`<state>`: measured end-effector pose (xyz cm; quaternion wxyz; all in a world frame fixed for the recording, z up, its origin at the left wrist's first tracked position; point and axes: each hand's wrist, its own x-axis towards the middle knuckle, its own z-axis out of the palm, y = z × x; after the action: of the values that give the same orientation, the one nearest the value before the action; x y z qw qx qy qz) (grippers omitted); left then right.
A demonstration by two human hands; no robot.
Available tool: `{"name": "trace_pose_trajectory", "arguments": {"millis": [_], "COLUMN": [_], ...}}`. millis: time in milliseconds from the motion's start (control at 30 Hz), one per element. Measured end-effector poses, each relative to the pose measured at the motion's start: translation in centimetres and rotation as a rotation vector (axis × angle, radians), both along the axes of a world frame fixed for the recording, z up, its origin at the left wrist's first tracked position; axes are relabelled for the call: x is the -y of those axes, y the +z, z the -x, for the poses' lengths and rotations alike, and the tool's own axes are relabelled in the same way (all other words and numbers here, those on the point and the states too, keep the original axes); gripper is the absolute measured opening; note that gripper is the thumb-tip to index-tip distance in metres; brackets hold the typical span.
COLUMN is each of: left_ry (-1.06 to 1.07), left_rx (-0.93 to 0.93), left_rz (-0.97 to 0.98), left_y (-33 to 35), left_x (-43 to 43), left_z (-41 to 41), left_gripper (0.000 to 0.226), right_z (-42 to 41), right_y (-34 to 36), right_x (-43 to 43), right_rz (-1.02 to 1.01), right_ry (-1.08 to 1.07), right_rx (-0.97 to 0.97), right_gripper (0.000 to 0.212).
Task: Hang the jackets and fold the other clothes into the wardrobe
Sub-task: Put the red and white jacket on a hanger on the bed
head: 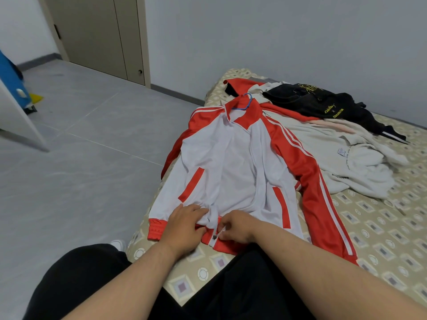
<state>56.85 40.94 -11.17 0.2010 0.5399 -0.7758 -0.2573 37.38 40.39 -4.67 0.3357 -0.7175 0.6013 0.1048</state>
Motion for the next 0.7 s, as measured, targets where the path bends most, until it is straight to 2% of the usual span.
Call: {"name": "trace_pose_trajectory", "arguments": {"millis": [100,200,267,400,467,567,700], "left_ry": [-0.044,-0.141,-0.152,-0.054,-0.027,-0.002,0.0], "left_rx": [0.035,0.168,0.228,0.156,0.13,0.087,0.067], "left_rz": [0.002,-0.034,-0.033,0.078,0.106,0.05,0.003], "left_y": [0.1,0.0,-0.1,0.2,0.3,0.6,1.1], "left_x": [0.0,-0.2,-0.5,-0.8,-0.8,-1.0,-1.0], "left_z": [-0.1,-0.2,-0.1,0.5,0.7,0.8,1.0], "left_gripper": [0.07,0.105,0.119,0.095,0.085,0.085,0.093], "right_z": [0.0,-0.2,-0.2,-0.2,-0.2,-0.2,-0.3], "right_y": [0.3,0.8,1.1,1.3,1.3,1.2,1.4], "right_x": [-0.1,-0.2,-0.2,-0.2,-0.3,-0.3,-0.5], "right_rz": [-0.019,-0.03,-0.052,-0.088,-0.123,-0.173,-0.265], "right_ry": [-0.046,-0.125,-0.157,-0.228,-0.285,-0.313,-0.356], "right_rx": [0.058,0.125,0.157,0.215,0.248,0.245,0.221], "right_gripper": [0.006,0.017,0.019,0.015,0.021,0.027,0.022]}}
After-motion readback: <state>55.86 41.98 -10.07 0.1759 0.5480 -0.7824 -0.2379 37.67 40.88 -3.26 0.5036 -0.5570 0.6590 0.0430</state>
